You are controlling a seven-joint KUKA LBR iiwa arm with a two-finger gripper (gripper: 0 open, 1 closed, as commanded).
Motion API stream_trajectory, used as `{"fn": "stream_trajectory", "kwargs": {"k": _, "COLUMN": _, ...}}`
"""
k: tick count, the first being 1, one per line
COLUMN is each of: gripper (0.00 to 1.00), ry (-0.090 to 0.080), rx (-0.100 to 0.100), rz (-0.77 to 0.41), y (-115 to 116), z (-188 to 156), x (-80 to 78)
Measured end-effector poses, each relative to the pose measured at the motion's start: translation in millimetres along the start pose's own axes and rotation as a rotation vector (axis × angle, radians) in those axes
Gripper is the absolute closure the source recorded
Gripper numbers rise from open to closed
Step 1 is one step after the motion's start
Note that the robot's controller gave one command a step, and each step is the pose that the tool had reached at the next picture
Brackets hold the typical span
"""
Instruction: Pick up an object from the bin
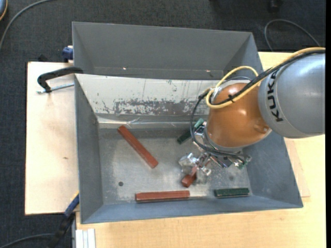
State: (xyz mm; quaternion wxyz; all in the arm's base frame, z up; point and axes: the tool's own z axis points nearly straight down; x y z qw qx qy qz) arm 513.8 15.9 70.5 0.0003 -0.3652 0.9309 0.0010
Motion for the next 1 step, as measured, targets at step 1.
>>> {"fn": "stream_trajectory", "kwargs": {"k": 1, "gripper": 1.00, "ry": -0.005, "rx": 0.004, "rz": -0.055, "y": -12.4, "z": -150.1, "x": -15.5}}
